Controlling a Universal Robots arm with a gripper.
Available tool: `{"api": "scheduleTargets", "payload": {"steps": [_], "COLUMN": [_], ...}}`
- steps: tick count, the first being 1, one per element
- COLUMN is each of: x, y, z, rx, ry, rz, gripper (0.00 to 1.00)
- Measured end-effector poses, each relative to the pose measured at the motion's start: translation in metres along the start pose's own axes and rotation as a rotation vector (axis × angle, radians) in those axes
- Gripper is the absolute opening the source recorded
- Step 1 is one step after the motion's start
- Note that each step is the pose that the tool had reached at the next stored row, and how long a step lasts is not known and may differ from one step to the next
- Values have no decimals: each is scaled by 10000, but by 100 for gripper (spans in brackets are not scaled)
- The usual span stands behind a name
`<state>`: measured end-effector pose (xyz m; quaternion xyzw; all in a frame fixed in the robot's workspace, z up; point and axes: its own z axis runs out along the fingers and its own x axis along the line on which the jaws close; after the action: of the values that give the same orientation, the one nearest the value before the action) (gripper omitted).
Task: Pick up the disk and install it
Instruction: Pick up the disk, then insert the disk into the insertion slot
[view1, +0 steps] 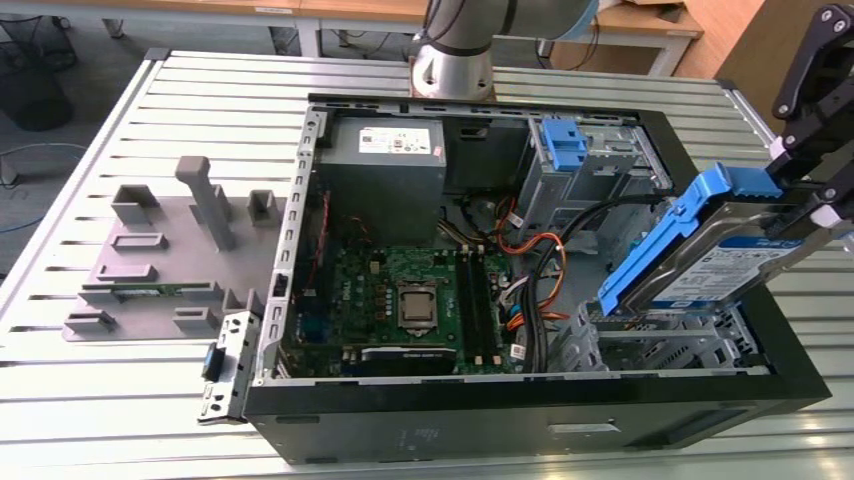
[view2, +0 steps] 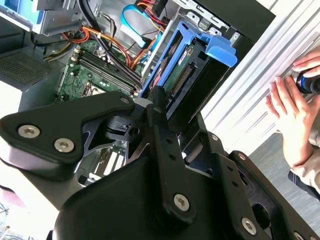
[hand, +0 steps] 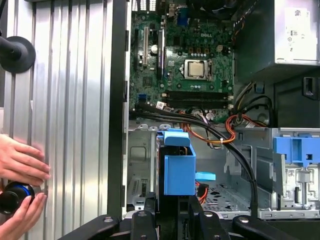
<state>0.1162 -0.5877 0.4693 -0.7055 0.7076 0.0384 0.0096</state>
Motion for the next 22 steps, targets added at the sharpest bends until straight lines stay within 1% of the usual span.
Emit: {"api": "scheduleTargets", "payload": {"steps": [8, 12, 18, 22], "x": [9, 9, 12, 12], "y": [-13, -13, -17, -33], "z": [103, 105, 149, 160], "rx": [0, 0, 0, 0], "ry": [0, 3, 1, 1], "rz": [1, 0, 1, 1], "gripper": [35, 35, 35, 35]}}
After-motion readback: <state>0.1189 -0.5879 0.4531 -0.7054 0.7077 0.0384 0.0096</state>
